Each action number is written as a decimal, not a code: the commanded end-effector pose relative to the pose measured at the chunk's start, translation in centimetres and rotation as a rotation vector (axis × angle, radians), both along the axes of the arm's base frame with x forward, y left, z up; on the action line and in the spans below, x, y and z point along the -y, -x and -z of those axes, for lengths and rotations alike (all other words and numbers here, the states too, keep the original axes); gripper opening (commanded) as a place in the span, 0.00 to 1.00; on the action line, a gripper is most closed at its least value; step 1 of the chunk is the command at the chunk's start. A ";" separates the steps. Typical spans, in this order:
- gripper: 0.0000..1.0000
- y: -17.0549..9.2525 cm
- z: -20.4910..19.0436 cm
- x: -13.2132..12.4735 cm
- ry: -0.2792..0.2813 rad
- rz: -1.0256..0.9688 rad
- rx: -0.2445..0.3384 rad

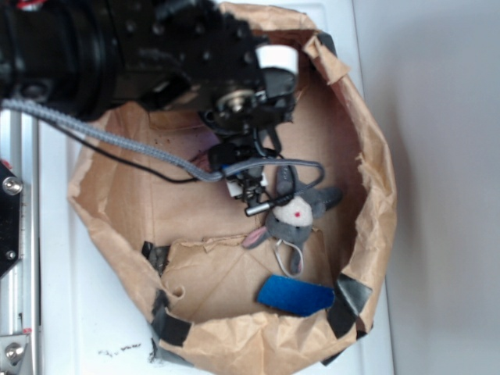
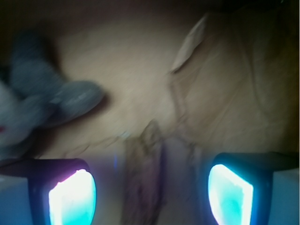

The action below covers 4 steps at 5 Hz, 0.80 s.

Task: Grab the wood chip.

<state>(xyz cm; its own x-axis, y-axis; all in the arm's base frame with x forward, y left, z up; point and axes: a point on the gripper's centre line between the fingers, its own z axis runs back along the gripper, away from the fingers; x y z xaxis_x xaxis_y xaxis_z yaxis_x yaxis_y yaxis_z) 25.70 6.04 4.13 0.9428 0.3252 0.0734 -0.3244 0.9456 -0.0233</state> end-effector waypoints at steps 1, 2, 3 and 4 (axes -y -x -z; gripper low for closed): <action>1.00 -0.3 0.3 0.3 -0.040 0.011 0.040; 1.00 -0.4 0.7 0.8 -0.052 0.015 0.041; 1.00 -0.4 1.0 1.0 -0.053 0.021 0.035; 0.38 -0.4 1.4 1.1 -0.064 0.005 0.034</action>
<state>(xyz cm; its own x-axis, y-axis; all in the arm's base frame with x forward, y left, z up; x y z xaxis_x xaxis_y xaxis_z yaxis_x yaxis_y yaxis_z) 25.52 4.74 2.09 0.9395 0.3289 0.0957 -0.3330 0.9424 0.0302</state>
